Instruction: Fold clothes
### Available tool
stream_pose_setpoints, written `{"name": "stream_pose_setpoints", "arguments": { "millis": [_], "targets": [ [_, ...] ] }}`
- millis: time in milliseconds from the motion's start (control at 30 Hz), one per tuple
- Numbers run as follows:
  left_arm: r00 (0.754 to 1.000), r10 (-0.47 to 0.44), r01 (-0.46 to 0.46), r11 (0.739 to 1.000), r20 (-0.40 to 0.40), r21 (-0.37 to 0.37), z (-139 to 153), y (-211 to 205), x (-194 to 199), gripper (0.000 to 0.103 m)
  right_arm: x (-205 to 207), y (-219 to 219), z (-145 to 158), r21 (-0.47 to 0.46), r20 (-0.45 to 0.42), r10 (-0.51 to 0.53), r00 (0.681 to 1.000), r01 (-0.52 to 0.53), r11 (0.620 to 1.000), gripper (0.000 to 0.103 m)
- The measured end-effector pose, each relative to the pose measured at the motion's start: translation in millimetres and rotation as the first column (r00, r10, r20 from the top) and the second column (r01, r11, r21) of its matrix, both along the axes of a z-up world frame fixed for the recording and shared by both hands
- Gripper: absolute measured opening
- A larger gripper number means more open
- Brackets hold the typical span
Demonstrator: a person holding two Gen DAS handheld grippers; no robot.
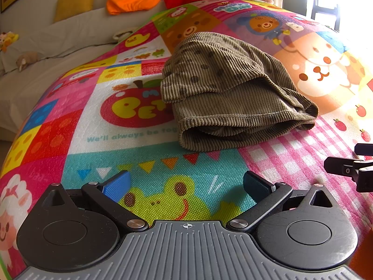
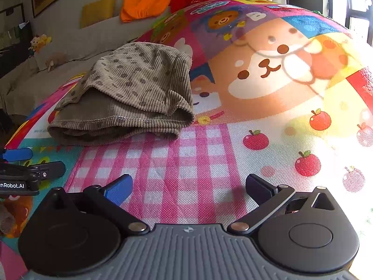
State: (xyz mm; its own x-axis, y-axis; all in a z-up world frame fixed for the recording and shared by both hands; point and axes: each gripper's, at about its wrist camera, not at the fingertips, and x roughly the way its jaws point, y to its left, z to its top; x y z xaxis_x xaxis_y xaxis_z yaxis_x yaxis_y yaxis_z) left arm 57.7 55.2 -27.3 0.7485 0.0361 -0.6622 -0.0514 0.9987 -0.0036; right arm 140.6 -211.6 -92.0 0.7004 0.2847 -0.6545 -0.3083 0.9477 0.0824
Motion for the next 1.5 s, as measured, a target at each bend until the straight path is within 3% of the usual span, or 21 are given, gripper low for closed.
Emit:
{"name": "stream_pose_setpoints", "arguments": {
  "millis": [1500],
  "targets": [
    [1.000,-0.008,0.008,1.000,0.003,0.001,-0.2,2.5,0.2,0.103,1.2,0.7,-0.3,-0.008,-0.001,0.000,1.000,0.000,1.000,0.103]
  ]
}}
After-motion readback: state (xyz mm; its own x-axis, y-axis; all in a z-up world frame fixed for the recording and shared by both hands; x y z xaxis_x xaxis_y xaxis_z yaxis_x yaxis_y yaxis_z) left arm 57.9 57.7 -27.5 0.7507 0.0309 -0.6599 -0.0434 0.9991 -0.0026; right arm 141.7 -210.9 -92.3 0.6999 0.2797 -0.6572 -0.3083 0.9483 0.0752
